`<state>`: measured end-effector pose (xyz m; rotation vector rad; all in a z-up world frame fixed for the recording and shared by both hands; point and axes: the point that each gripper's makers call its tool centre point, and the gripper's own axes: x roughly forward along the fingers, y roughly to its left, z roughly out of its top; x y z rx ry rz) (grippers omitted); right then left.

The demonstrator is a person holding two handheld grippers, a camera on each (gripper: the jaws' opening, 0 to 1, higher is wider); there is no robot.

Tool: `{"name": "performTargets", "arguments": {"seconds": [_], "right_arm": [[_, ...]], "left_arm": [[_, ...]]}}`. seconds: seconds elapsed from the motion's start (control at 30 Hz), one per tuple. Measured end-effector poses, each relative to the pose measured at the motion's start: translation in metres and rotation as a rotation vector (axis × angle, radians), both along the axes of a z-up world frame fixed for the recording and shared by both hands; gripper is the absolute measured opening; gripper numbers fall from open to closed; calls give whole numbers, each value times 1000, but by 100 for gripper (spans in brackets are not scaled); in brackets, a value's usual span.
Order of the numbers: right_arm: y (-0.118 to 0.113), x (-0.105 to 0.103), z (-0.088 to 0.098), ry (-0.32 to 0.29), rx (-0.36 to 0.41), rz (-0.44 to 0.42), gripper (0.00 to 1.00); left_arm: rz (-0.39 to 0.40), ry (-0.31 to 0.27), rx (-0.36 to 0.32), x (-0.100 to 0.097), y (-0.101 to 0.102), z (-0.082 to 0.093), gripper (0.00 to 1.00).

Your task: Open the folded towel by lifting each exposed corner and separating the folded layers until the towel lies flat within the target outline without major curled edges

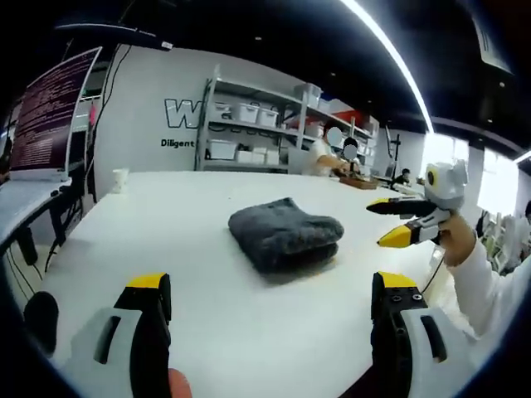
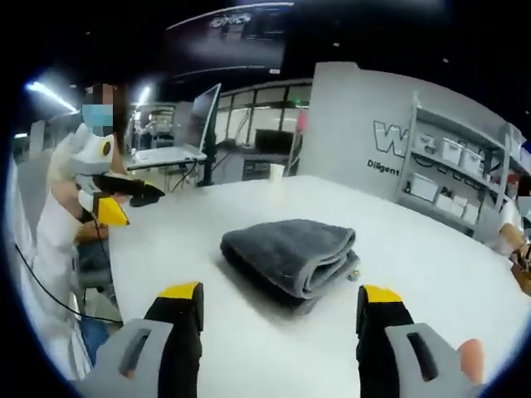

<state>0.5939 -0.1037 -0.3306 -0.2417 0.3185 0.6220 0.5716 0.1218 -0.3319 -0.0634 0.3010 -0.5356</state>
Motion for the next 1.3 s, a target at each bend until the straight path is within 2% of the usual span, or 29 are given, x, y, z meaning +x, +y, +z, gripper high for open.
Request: {"name": "performTargets", "arguments": {"seconds": [0.23,0.33,0.47,0.63,0.9,1.2,1.3], "right_arm": [[-35,-7,0,11,28,-82,90],[-44,-11,3,6,64,-96,93],[-54,-12,3,2,72,-117,99],[-58,-17,2,15,102,-104,99],[-67,-25,-3,23,107,-111,99],[-71,-32,-7,29,107,-112,99],[-69,-33,-6,26,111,-105,99]], "left_arm": [[7,6,37,2,-6,0,100],[5,11,56,3,-12,-1,100],[-7,9,66,4,-21,1,100],[-9,13,84,5,-28,1,100],[-8,3,100,7,-38,3,100],[-31,-51,109,10,-61,7,100],[-58,-70,110,12,-75,9,100]]}}
